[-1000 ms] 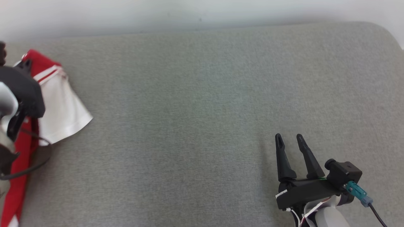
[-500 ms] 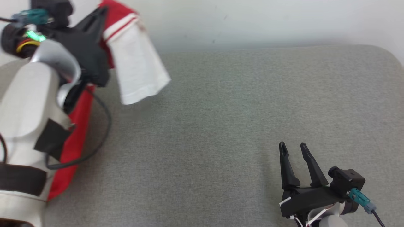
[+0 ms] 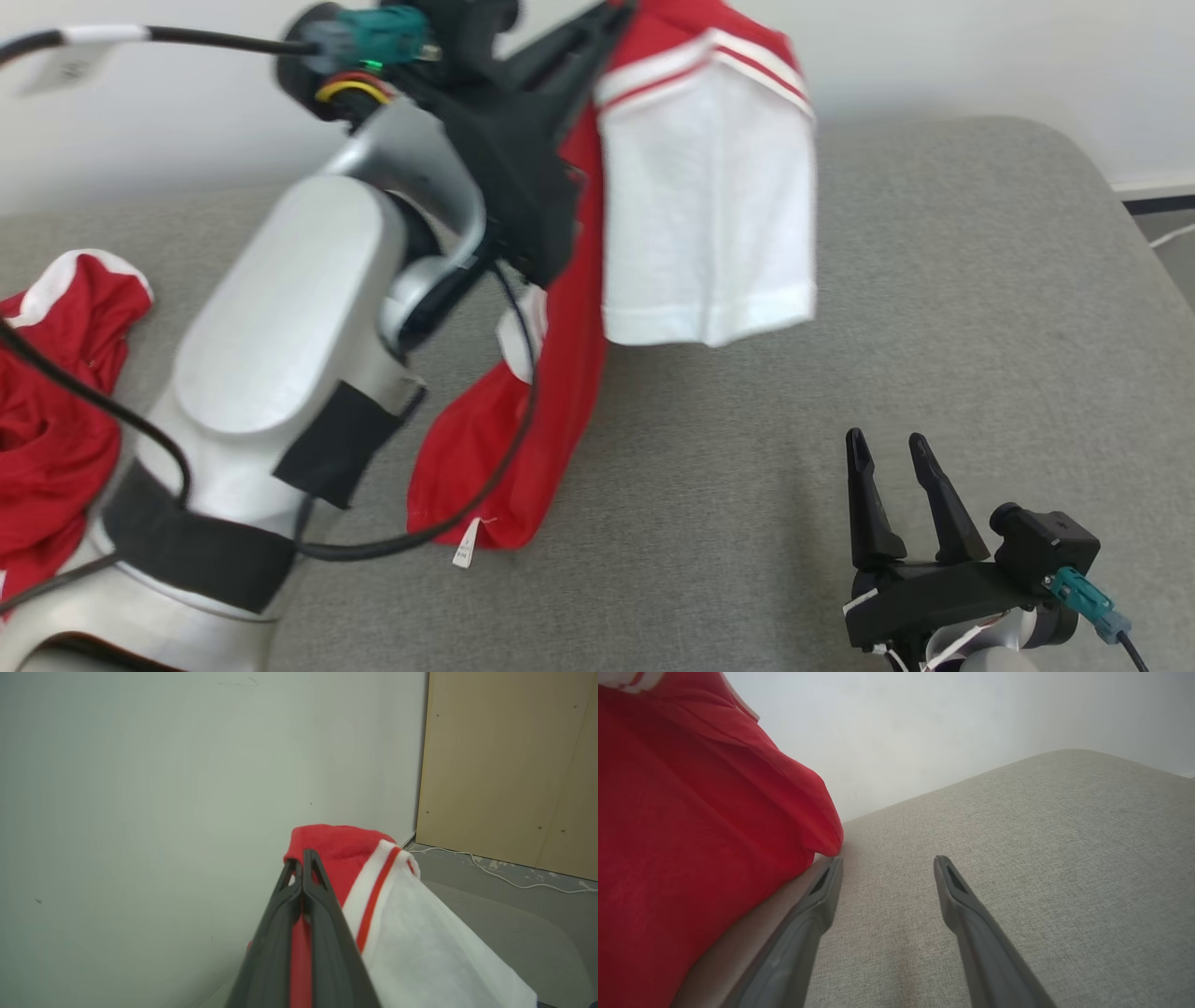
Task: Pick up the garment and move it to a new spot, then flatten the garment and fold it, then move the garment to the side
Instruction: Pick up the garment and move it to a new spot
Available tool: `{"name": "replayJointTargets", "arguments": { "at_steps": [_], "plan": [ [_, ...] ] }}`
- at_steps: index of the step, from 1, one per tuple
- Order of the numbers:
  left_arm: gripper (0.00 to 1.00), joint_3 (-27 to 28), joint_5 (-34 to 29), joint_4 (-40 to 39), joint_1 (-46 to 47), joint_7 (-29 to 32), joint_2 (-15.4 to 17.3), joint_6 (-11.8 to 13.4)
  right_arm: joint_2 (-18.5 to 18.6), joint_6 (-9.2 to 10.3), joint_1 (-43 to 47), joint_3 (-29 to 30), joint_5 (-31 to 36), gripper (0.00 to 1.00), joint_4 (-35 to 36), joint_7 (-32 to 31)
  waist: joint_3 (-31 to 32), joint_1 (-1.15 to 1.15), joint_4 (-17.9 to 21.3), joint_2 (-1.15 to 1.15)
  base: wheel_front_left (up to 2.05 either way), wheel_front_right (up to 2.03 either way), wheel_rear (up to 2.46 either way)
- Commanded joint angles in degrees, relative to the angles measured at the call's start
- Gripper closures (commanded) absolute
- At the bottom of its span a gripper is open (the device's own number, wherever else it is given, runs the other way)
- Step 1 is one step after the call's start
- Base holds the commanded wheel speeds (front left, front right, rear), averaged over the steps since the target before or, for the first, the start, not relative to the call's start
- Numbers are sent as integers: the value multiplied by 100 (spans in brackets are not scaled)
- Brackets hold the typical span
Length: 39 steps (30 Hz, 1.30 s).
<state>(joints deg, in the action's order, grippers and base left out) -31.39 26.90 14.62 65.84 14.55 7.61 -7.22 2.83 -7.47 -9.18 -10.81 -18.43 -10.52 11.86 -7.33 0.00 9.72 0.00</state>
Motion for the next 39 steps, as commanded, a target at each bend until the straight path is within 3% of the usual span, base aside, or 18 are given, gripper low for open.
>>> {"name": "replayJointTargets", "arguments": {
  "at_steps": [1, 11, 22, 23, 24, 25, 31, 39],
  "plan": [
    [100, -99, 111, -104, -15, 5, -121, 13, 11, -4, -39, 2, -5, 0, 16, 13, -50, 0, 157, 0, 0, 0, 0],
    [100, -635, 468, 12, -449, -300, -431, 135, 11, -4, -81, 173, -15, 0, -44, 73, -144, 0, 439, 0, 0, 0, 0],
    [100, -1721, 1267, 651, -1186, -1315, -469, 554, 8, -4, -103, 359, 75, 0, -39, 82, -207, 0, 623, 0, 0, 0, 0],
    [65, -1855, 1317, 706, -1220, -1388, -470, 594, 11, -4, -100, 368, 86, 0, -41, 73, -199, 0, 618, 0, 0, 0, 0],
    [18, -1995, 1366, 738, -1243, -1443, -475, 626, 11, -4, -93, 382, 94, 0, -35, 62, -190, 0, 606, 0, 0, 0, 0],
    [0, -2082, 1459, 741, -1270, -1537, -475, 645, 11, -4, -78, 403, 97, 0, -31, 51, -170, 0, 580, 0, 0, 0, 0],
    [0, -2518, 1835, 646, -1250, -1928, -471, 889, 11, -4, 1, 547, 196, 0, 63, 21, -8, 0, 358, 0, 0, 0, 0],
    [0, -2414, 2087, 643, -1409, -2463, -467, 1314, 11, -4, 111, 718, 322, 0, 331, -63, 219, 0, 142, 0, 0, 0, 0]
  ]
}}
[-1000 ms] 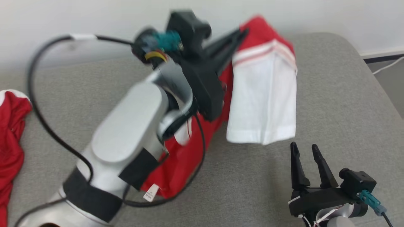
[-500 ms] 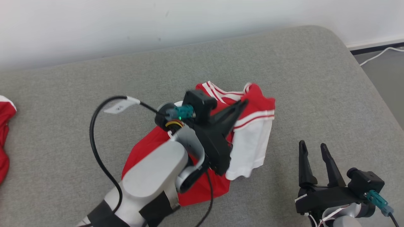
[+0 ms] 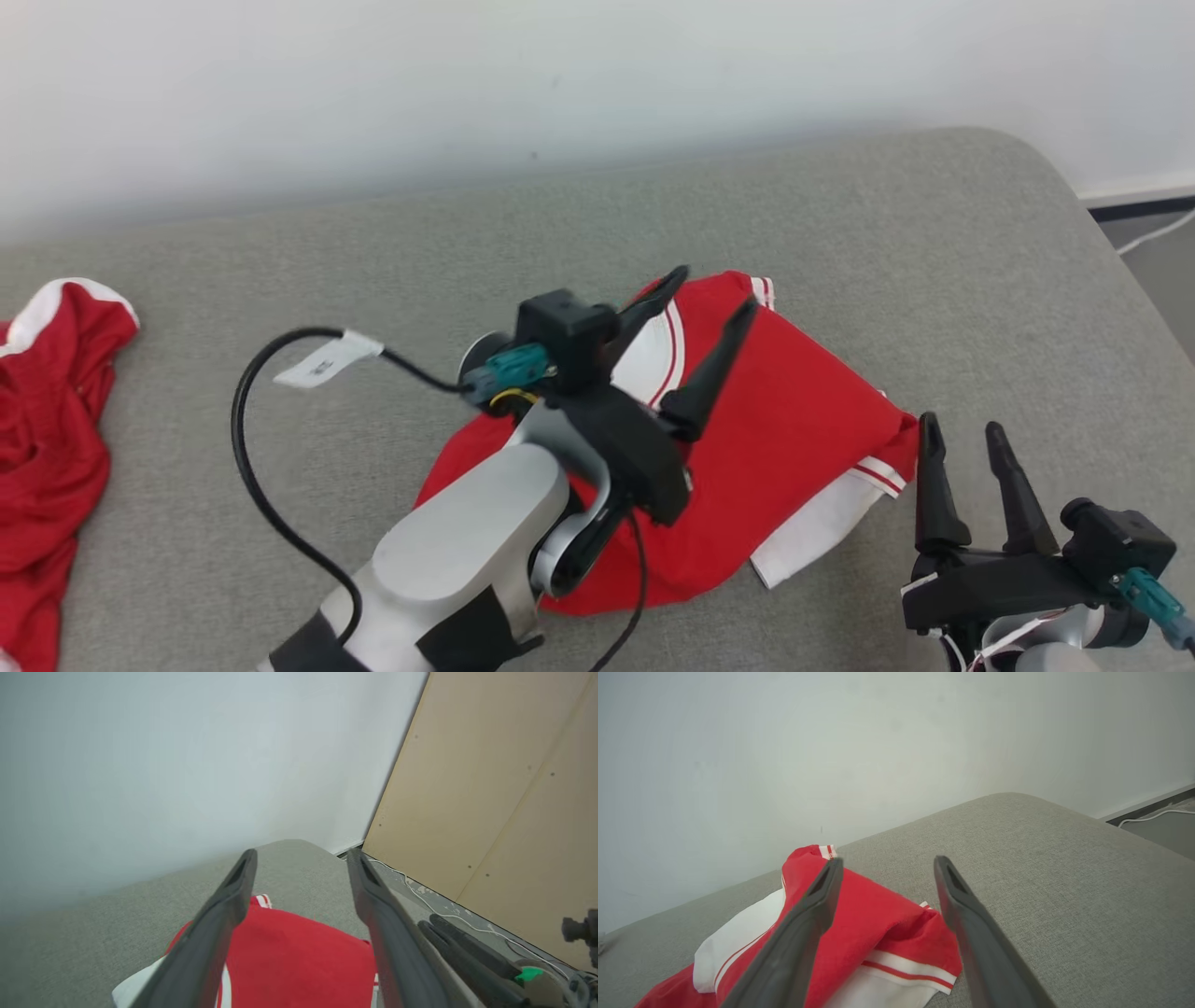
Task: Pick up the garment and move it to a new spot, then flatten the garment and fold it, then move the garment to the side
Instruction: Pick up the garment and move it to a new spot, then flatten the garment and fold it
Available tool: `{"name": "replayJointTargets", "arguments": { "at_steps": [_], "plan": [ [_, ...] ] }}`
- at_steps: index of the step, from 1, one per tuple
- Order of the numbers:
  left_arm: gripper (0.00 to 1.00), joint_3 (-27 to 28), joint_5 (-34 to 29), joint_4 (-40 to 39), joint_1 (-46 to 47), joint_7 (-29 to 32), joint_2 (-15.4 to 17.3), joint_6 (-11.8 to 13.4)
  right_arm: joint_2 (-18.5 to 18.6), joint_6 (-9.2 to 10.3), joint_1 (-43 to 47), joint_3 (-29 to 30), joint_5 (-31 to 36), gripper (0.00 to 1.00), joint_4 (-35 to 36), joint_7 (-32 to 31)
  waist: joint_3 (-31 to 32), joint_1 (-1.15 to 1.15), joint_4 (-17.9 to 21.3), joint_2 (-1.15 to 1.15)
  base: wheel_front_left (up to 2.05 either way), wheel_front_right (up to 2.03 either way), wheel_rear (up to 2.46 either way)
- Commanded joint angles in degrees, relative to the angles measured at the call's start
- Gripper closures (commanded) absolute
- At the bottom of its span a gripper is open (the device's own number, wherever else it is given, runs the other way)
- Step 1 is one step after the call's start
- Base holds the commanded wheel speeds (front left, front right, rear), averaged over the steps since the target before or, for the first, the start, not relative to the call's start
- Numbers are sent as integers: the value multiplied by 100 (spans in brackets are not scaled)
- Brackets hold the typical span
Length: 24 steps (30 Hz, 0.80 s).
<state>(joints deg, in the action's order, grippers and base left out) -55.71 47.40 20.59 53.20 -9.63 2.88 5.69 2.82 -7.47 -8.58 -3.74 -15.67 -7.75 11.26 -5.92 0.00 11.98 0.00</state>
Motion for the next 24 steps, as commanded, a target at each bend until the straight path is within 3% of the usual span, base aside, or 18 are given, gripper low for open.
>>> {"name": "replayJointTargets", "arguments": {
  "at_steps": [1, 8, 13, 24],
  "plan": [
    [0, 62, 29, 78, -192, -105, 50, 80, 13, -4, 89, 24, 53, 0, 79, -20, 90, 0, -99, 0, 0, 0, 0],
    [0, 22, -464, 420, -579, -388, 613, 622, 12, -4, 270, 93, 77, 0, 275, -109, 129, 0, -159, 0, 0, 0, 0],
    [0, 27, -537, 610, -916, -444, 865, 793, 11, -4, 352, 97, 97, 0, 369, -160, 91, 0, -173, 0, 0, 0, 0],
    [0, -97, -497, 1499, -1096, -326, 1069, 665, 13, -4, 258, -19, 108, 0, 448, -295, -31, 0, -113, 0, 0, 0, 0]
  ]
}}
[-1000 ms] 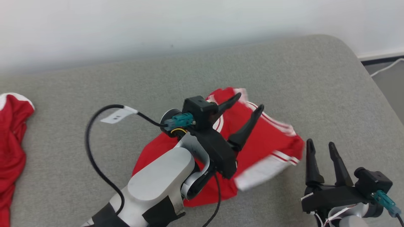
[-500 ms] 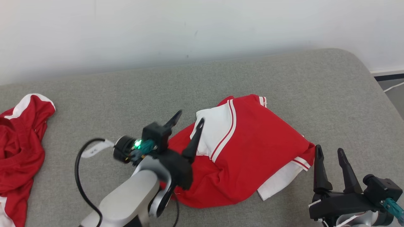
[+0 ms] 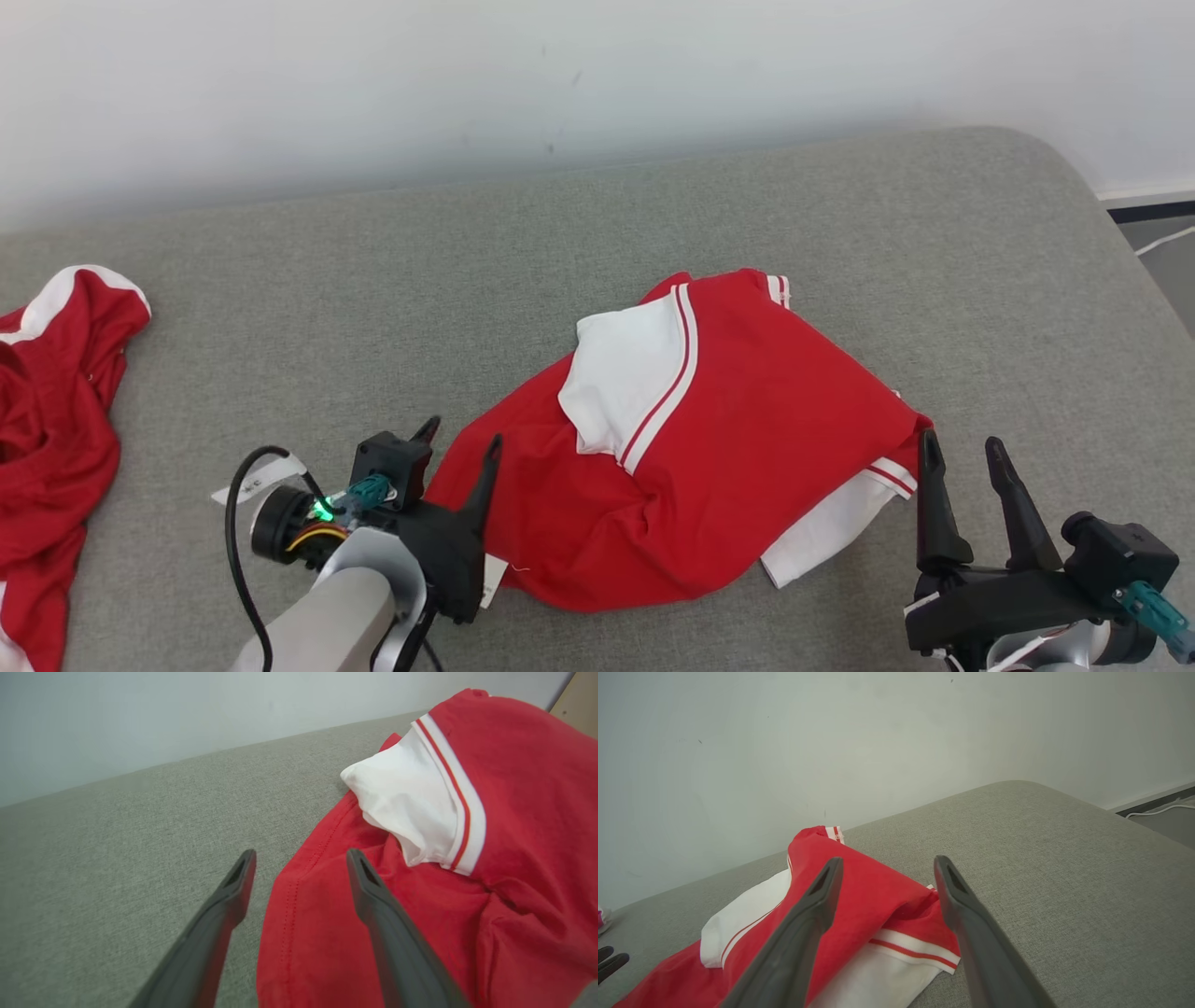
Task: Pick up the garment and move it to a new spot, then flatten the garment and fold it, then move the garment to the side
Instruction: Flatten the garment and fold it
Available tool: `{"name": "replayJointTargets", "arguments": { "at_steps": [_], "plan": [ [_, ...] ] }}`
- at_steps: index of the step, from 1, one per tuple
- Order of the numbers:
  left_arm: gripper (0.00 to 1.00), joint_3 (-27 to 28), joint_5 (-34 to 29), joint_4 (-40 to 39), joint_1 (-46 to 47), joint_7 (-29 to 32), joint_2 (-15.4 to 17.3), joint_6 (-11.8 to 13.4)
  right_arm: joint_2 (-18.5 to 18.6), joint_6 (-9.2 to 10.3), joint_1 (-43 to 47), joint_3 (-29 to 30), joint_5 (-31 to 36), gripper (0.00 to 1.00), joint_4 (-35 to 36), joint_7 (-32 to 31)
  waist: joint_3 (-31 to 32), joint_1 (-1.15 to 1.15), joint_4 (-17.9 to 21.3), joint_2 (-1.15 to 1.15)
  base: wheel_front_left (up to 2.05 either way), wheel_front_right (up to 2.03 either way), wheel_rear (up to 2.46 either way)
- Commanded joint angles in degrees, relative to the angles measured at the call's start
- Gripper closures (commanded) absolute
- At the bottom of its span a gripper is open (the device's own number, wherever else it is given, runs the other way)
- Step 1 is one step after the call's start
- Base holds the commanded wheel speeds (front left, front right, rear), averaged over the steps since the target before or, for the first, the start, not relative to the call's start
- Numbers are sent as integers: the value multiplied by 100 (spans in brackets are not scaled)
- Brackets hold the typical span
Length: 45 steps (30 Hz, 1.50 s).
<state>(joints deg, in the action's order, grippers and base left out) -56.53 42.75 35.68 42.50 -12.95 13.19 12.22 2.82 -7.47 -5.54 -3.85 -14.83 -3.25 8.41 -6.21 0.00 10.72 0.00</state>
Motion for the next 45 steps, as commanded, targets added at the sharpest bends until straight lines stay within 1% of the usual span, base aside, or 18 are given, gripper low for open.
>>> {"name": "replayJointTargets", "arguments": {
  "at_steps": [1, 5, 9, 11, 15, 19, 23, 26, 27, 28, 30, 31, 32, 33, 34, 35, 41, 45],
  "plan": [
    [0, -42, -28, 86, -48, 33, 39, 2, 12, -4, -48, -31, 14, 0, -6, -7, -4, 0, 30, 0, 0, 0, 0],
    [0, -69, 53, 224, -225, 53, 12, -30, 13, -4, 7, -66, -25, 0, -21, -1, -1, 0, 86, 0, 0, 0, 0],
    [0, -161, 19, 117, -397, 124, 77, 81, 12, -4, 105, -3, -32, 0, 6, 14, 5, 0, 80, 0, 0, 0, 0],
    [0, -231, -58, 20, -466, 174, 161, 179, 12, -4, 168, 34, -25, 0, 14, 23, 9, 0, 43, 0, 0, 0, 0],
    [0, -190, -11, -236, -620, 228, 302, 358, 11, -4, 163, 39, -31, 0, 18, 12, 19, 0, -46, 0, 0, 0, 0],
    [0, -183, 76, -450, -765, 316, 411, 418, 13, -4, 129, -9, -51, 0, -2, 0, 35, 0, -110, 0, 0, 0, 0],
    [0, -148, 136, -673, -882, 288, 441, 478, 13, -4, 128, -12, -34, 0, -10, -9, 76, 0, -149, 0, 0, 0, 0],
    [0, -169, 188, -757, -927, 391, 473, 492, 12, -4, 148, -10, -8, 0, 0, -24, 97, 0, -170, 0, 0, 0, 0],
    [20, -180, 214, -769, -931, 424, 473, 483, 12, -4, 151, -8, -2, 0, 2, -25, 101, 0, -174, 0, 0, 0, 0],
    [20, -180, 214, -769, -931, 424, 473, 483, 12, -4, 151, -8, -2, 0, 2, -25, 101, 0, -174, 0, 0, 0, 0],
    [55, -168, 254, -804, -956, 425, 455, 483, 13, -4, 154, -10, 11, 0, 9, -41, 108, 0, -178, 0, 0, 0, 0],
    [64, -140, 275, -801, -979, 405, 449, 503, 13, -4, 154, -13, 15, 0, 12, -48, 112, 0, -179, 0, 0, 0, 0],
    [78, -138, 301, -782, -1004, 410, 443, 492, 12, -4, 152, -15, 15, 0, 16, -55, 115, 0, -180, 0, 0, 0, 0],
    [84, -155, 303, -752, -1019, 439, 443, 471, 12, -4, 149, -20, 12, 0, 21, -63, 118, 0, -180, 0, 0, 0, 0],
    [95, -158, 300, -728, -1017, 429, 441, 462, 12, -4, 146, -28, 13, 0, 23, -61, 122, 0, -178, 0, 0, 0, 0],
    [100, -157, 286, -717, -1000, 387, 439, 472, 12, -4, 140, -37, 13, 0, 26, -59, 125, 0, -174, 0, 0, 0, 0],
    [100, -95, 313, -671, -960, 242, 401, 412, 12, -4, 166, -16, 31, 0, 43, -86, 127, 0, -202, 0, 0, 0, 0],
    [100, 89, 311, -737, -847, 76, 529, 539, 13, -4, 209, 31, 45, 0, 76, -98, 144, 0, -284, 0, 0, 0, 0]
  ]
}}
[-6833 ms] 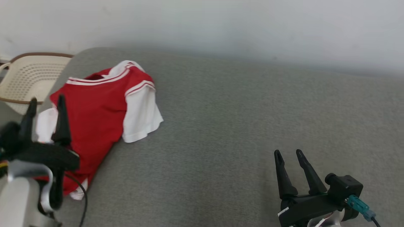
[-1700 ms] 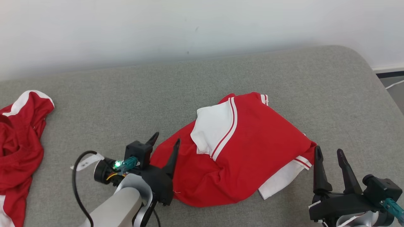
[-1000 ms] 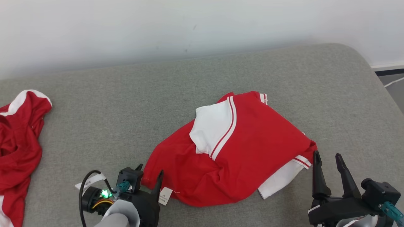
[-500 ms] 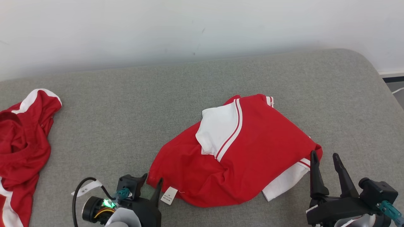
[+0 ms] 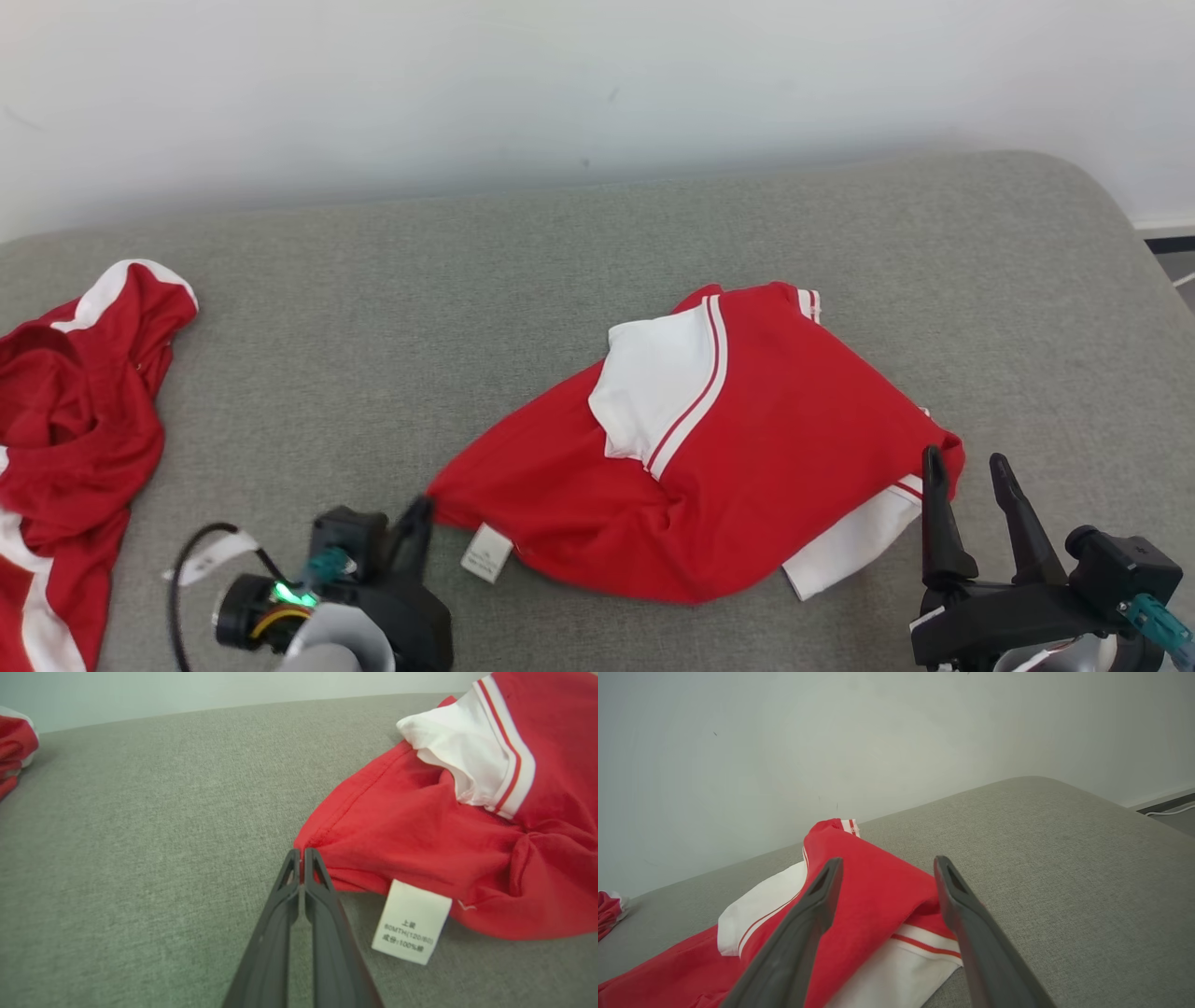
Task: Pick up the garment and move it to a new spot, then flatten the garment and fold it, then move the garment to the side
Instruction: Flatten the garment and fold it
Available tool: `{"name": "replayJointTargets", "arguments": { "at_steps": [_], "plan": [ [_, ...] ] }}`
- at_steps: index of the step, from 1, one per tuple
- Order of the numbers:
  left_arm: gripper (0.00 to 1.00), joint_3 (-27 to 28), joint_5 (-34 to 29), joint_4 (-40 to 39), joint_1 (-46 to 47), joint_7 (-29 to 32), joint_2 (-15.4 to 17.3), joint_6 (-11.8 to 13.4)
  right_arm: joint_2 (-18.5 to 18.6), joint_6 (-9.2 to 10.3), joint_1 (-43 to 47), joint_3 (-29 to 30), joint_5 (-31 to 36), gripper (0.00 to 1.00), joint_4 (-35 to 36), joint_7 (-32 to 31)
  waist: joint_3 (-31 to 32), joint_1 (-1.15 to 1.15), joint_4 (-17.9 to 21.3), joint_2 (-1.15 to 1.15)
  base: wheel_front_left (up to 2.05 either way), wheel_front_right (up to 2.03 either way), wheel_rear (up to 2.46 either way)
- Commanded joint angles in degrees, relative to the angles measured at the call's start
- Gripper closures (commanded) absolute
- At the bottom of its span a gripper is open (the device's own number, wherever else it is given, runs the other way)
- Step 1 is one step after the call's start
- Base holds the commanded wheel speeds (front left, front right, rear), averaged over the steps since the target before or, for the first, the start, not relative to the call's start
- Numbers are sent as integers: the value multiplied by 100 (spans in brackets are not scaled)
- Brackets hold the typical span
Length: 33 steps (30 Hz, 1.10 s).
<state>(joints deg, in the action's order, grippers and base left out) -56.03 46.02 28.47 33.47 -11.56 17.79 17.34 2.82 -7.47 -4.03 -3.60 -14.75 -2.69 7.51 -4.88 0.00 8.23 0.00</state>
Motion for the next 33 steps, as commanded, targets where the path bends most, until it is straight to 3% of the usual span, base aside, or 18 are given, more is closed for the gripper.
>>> {"name": "replayJointTargets", "arguments": {
  "at_steps": [1, 6, 15, 19, 24, 25, 26, 27, 33],
  "plan": [
    [100, 108, 6, -51, 61, -89, 125, 68, 11, -4, 71, 5, 42, 0, 26, -13, 21, 0, -62, 0, 0, 0, 0],
    [100, 424, 38, -515, -82, -213, 491, 294, 12, -4, 133, 33, 55, 0, 42, -22, 87, 0, -244, 0, 0, 0, 0],
    [100, 719, 121, -1940, -1124, -302, 1164, 960, 12, -4, 236, 28, 13, 0, 59, -46, 175, 0, -566, 0, 0, 0, 0],
    [100, 775, 221, -2229, -1597, -328, 1160, 1105, 12, -4, 231, 55, 45, 0, 82, -85, 180, 0, -702, 0, 0, 0, 0],
    [100, 864, 290, -2168, -1889, -360, 917, 1004, 13, -4, 218, 64, 54, 0, 76, -137, 221, 0, -785, 0, 0, 0, 0],
    [77, 887, 245, -2139, -1919, -367, 883, 995, 13, -4, 220, 59, 50, 0, 80, -140, 230, 0, -793, 0, 0, 0, 0],
    [32, 934, 187, -2125, -1944, -373, 844, 989, 13, -4, 227, 51, 43, 0, 83, -151, 238, 0, -800, 0, 0, 0, 0],
    [0, 999, 154, -2127, -1966, -378, 789, 988, 13, -4, 238, 44, 33, 0, 86, -157, 245, 0, -805, 0, 0, 0, 0],
    [0, 1573, -392, -2431, -2104, -370, 579, 959, 13, -4, 305, 47, 9, 0, 87, -149, 259, 0, -832, 0, 0, 0, 0]
  ]
}}
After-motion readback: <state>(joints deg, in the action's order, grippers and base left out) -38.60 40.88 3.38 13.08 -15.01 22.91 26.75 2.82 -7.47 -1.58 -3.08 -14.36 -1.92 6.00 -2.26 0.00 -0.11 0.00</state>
